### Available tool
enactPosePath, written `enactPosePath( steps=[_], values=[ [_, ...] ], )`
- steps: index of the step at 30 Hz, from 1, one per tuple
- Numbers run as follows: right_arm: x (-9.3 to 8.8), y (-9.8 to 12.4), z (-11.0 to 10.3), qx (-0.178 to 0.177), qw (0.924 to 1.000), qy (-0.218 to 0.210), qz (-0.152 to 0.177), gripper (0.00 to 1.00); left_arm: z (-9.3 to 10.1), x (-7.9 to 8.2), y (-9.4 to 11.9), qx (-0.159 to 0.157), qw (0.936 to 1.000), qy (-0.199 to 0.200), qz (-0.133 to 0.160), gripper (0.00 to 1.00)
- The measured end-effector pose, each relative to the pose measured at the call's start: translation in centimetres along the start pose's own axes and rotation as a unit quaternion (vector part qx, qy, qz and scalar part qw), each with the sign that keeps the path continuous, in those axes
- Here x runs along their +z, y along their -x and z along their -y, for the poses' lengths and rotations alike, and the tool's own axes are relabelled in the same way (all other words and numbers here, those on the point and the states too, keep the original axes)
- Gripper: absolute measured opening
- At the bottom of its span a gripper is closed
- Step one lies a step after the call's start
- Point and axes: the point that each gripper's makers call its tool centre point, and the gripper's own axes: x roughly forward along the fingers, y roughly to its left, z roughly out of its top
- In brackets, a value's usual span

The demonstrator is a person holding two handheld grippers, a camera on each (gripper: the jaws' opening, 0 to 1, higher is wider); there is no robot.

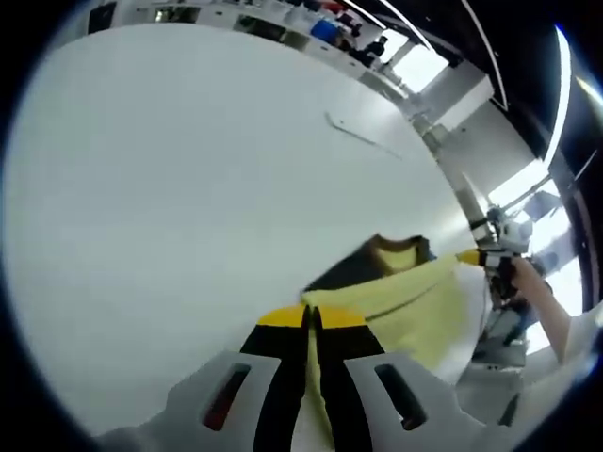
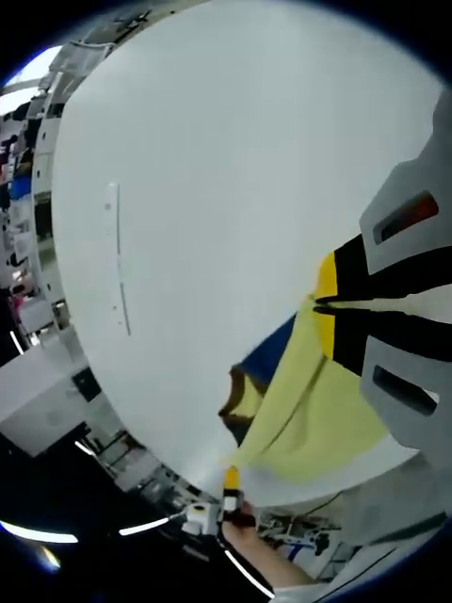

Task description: Fold the garment on the visible template until the final outline fits inside the template.

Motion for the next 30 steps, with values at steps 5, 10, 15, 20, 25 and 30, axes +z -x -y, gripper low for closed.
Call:
enactPosePath(
  steps=[5, 10, 15, 20, 25, 30],
  values=[
    [-0.1, -0.4, 0.3, 0.0, 1.0, 0.002, -0.005, 0.03, -0.2, -0.2, -0.4, 0.003, 1.0, -0.001, -0.006, 0.0],
    [-0.3, -0.8, 0.5, -0.001, 1.0, 0.003, -0.009, 0.03, -0.2, -0.4, -0.7, 0.007, 0.9999, -0.002, -0.01, 0.0],
    [-0.5, -1.1, 0.8, -0.001, 0.9999, 0.003, -0.012, 0.03, -0.3, -0.6, -1.0, 0.009, 0.9999, -0.002, -0.014, 0.0],
    [-0.5, -1.4, 1.0, -0.003, 0.9999, 0.001, -0.012, 0.03, -0.4, -0.7, -1.2, 0.01, 0.9998, -0.002, -0.017, 0.0],
    [-0.5, -1.7, 1.2, -0.005, 0.9999, 0.003, -0.013, 0.03, -0.4, -0.8, -1.3, 0.011, 0.9998, -0.001, -0.019, 0.0],
    [-0.7, -1.8, 1.3, -0.006, 0.9999, 0.003, -0.015, 0.03, -0.4, -1.0, -1.5, 0.012, 0.9997, -0.001, -0.021, 0.0]
  ],
)
